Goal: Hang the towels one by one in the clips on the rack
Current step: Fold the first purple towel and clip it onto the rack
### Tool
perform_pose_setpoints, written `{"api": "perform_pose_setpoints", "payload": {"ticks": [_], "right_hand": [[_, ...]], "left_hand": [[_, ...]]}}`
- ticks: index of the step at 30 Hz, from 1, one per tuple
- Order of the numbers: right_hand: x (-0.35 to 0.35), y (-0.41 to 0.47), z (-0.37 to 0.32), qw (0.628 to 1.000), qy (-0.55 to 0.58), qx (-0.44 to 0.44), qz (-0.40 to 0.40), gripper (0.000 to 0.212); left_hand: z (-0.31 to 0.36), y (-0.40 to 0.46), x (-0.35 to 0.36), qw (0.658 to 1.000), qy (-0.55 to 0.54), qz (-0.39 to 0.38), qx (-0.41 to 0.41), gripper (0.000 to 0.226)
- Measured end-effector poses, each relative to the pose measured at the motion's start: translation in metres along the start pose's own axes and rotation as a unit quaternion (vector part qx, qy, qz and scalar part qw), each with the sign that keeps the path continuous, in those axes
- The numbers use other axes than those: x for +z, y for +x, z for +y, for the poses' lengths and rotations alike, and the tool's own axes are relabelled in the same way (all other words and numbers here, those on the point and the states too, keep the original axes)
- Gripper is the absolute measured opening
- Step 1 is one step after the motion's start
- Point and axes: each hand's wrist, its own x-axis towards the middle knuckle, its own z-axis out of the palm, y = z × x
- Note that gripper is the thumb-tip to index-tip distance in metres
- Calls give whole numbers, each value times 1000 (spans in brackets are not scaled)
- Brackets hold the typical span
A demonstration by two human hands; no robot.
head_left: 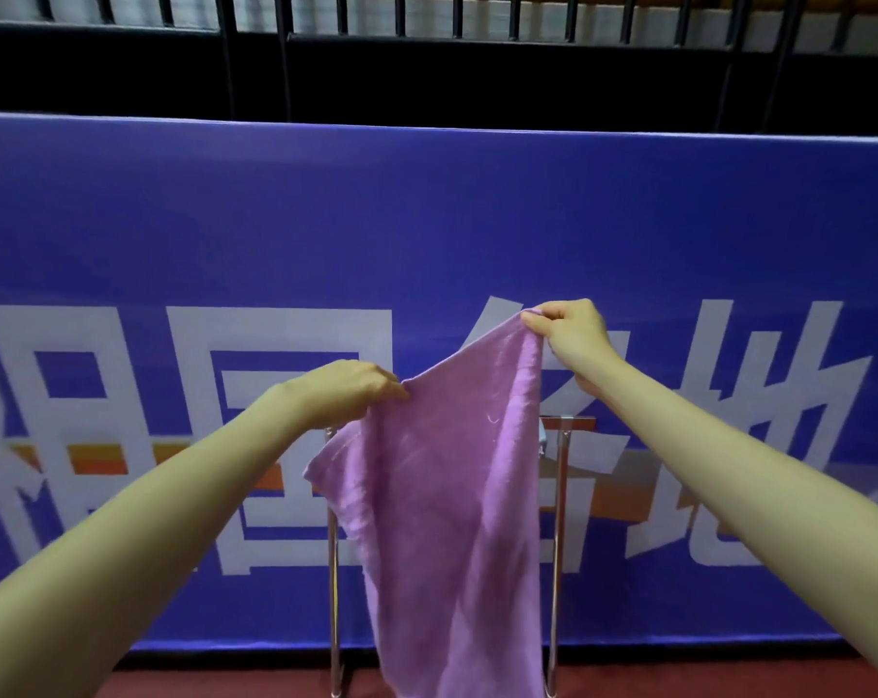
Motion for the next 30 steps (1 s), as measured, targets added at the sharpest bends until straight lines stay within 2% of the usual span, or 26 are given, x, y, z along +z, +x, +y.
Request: {"api": "perform_pose_setpoints", "payload": {"ticks": [3, 5, 8, 10, 12, 14, 16, 19, 22, 24, 26, 30], "right_hand": [[3, 2, 0, 1000, 15, 4, -8, 23], [3, 1, 1, 999, 32, 5, -8, 23], [4, 0, 4, 999, 52, -1, -9, 23], [5, 0, 7, 998, 58, -2, -2, 25], [5, 2, 11, 997, 76, 2, 9, 27], [4, 3, 12, 995, 97, 9, 10, 28], [4, 3, 12, 994, 105, 15, 2, 26], [6, 1, 13, 995, 95, 11, -16, 25], [8, -3, 13, 996, 86, 7, -39, 24], [9, -6, 13, 995, 83, 8, -50, 22], [9, -9, 12, 994, 79, 4, -72, 19], [11, -19, 6, 991, 100, -11, -94, 7]], "left_hand": [[-1, 4, 1, 999, -6, 6, 37, 54], [2, 8, 3, 999, 3, 10, 47, 36], [3, 13, 7, 988, 53, 114, 85, 14], [3, 17, 7, 971, 81, 194, 114, 14], [8, 23, 1, 949, 133, 240, 156, 14], [16, 28, -4, 921, 186, 245, 238, 15], [20, 33, -2, 900, 226, 209, 309, 12], [22, 34, 7, 896, 222, 165, 347, 5], [26, 30, 8, 922, 165, 150, 317, 17], [30, 28, 6, 942, 122, 163, 265, 14], [30, 27, 2, 956, 68, 192, 209, 8], [30, 23, -6, 959, 10, 264, 100, 26]]}}
